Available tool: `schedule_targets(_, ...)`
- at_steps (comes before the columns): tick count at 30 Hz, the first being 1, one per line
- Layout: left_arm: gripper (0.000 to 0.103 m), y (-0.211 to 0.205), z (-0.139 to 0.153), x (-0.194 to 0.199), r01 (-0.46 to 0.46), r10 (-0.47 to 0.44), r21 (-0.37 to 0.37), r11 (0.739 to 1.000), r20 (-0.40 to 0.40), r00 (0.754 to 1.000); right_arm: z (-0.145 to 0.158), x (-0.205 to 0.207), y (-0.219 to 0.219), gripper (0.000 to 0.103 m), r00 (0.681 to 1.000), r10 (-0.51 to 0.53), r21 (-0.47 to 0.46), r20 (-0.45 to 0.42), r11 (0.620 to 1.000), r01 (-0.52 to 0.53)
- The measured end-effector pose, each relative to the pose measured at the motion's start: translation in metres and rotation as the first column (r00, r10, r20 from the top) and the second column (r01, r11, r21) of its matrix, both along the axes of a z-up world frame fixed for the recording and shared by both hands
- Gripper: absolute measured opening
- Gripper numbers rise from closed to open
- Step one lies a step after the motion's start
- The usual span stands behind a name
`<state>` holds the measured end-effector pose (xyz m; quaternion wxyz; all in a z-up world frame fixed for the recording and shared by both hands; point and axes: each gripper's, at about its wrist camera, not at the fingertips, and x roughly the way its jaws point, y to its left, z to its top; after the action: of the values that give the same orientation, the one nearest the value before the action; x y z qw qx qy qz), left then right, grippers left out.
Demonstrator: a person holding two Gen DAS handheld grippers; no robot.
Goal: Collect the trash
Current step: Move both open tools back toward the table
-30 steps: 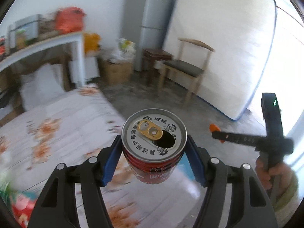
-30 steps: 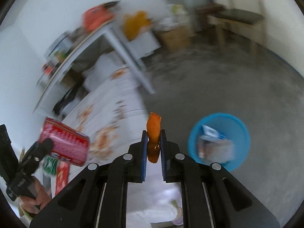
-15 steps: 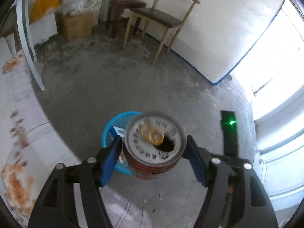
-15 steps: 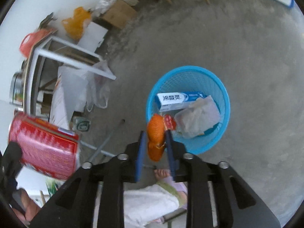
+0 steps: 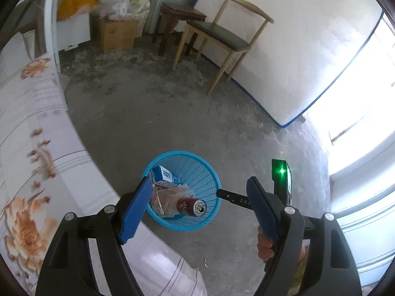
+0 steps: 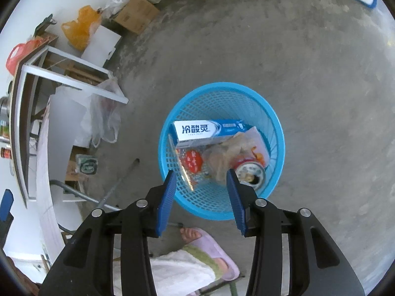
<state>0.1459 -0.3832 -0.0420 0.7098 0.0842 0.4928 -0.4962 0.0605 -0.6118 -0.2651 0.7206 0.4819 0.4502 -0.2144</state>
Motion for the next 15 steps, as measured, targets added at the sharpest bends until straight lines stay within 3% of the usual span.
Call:
schedule_targets(8,0.078,0.069,0.030,-0.007,-0.048,0.050,-0.067,0.997,0.036,0.998,0.059,-0.010,0.029,0.061,0.996,0.060,-0.110,0.072,0.993,-0.052)
schedule_targets(12,0.078,0.128,0.046,-0.011,-0.099,0.107,-0.095,0.991,0.083,0.991,0.100,-0.006,0.052,0.068,0.982,0.119,-0.153,0.148,0.984,-0.096)
schedule_targets(15,0.080,0.191,0.056,-0.012,-0.168,0.186,-0.129,0.977,0.143,0.972,0.134,0.006,0.076,0.070,0.959,0.194,-0.180,0.205,0.971,-0.157)
